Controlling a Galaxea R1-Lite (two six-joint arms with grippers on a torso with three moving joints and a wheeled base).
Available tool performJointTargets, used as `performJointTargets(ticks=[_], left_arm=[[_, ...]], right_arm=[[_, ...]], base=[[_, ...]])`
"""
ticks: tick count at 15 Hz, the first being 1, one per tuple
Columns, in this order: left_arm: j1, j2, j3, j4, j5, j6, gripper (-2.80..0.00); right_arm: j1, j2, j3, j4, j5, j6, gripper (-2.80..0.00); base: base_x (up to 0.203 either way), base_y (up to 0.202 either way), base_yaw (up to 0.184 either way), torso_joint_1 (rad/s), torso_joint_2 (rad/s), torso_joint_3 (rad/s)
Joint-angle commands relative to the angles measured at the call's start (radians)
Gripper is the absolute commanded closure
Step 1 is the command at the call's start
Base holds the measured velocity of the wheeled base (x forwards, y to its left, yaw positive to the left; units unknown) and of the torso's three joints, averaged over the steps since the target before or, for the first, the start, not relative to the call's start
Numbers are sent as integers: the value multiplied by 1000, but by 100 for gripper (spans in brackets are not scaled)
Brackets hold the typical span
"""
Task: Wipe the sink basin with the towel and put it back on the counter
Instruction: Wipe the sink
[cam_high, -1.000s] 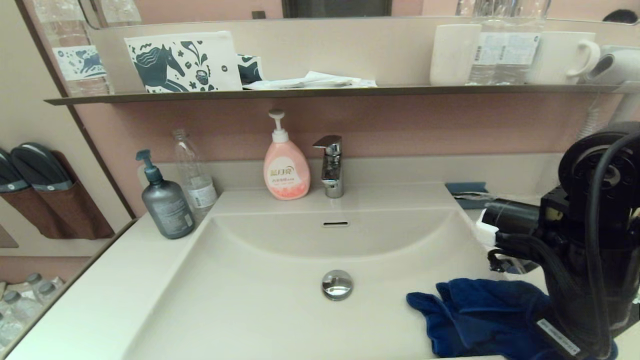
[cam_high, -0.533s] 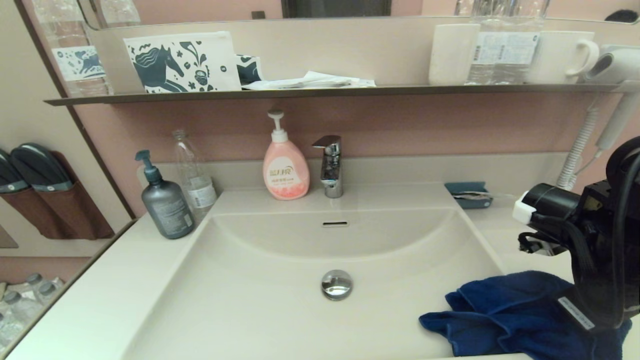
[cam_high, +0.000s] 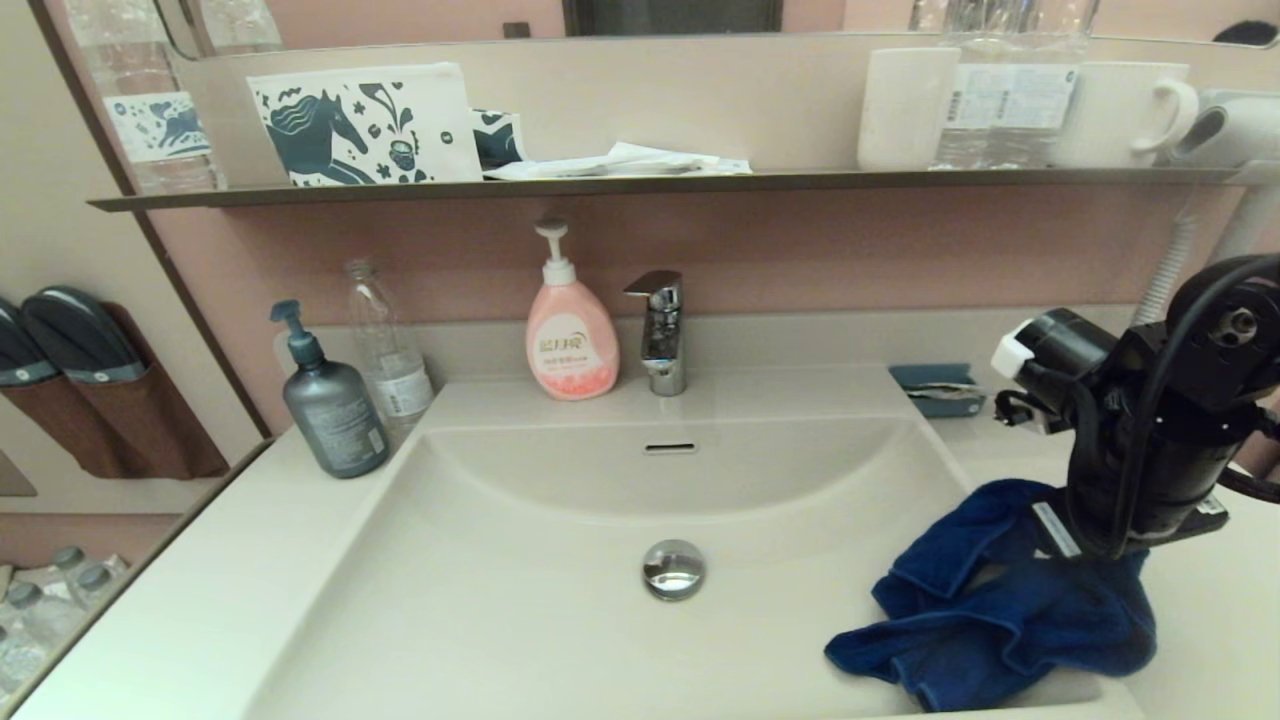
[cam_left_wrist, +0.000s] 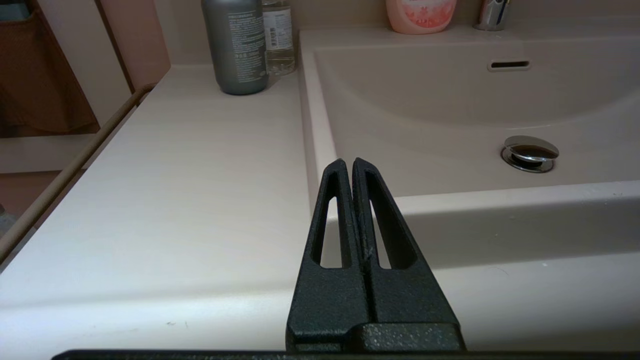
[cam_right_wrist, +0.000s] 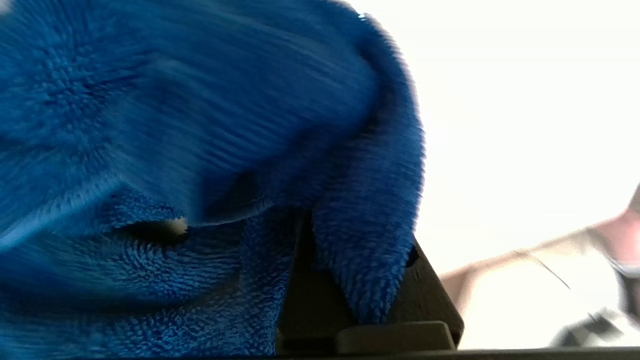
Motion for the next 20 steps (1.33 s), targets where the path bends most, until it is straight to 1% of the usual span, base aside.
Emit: performJointTargets(ticks=[1, 5, 7, 9, 12, 16, 19, 20], left_arm=[[0, 0, 0, 0, 0, 0, 0], [0, 1, 0, 0, 0, 0, 0], [0, 0, 0, 0, 0, 0, 0], [0, 0, 0, 0, 0, 0, 0], [0, 0, 0, 0, 0, 0, 0], [0, 1, 0, 0, 0, 0, 0], [0, 0, 0, 0, 0, 0, 0], [0, 1, 0, 0, 0, 0, 0]], right_arm=[[-22, 22, -64, -31, 1, 3, 0], [-52, 1, -138, -42, 2, 5, 0], [-40, -48, -158, -38, 4, 5, 0], [2, -92, -184, -20, 13, 13, 0], [110, -91, -252, 70, 45, 121, 0], [310, 20, -302, 108, 51, 292, 0], [391, 138, -324, 113, 49, 403, 0], [405, 174, -325, 120, 49, 425, 0]], base=[[0, 0, 0, 0, 0, 0], [0, 0, 0, 0, 0, 0], [0, 0, 0, 0, 0, 0], [0, 0, 0, 0, 0, 0], [0, 0, 0, 0, 0, 0], [0, 0, 0, 0, 0, 0], [0, 0, 0, 0, 0, 0], [0, 0, 0, 0, 0, 0]])
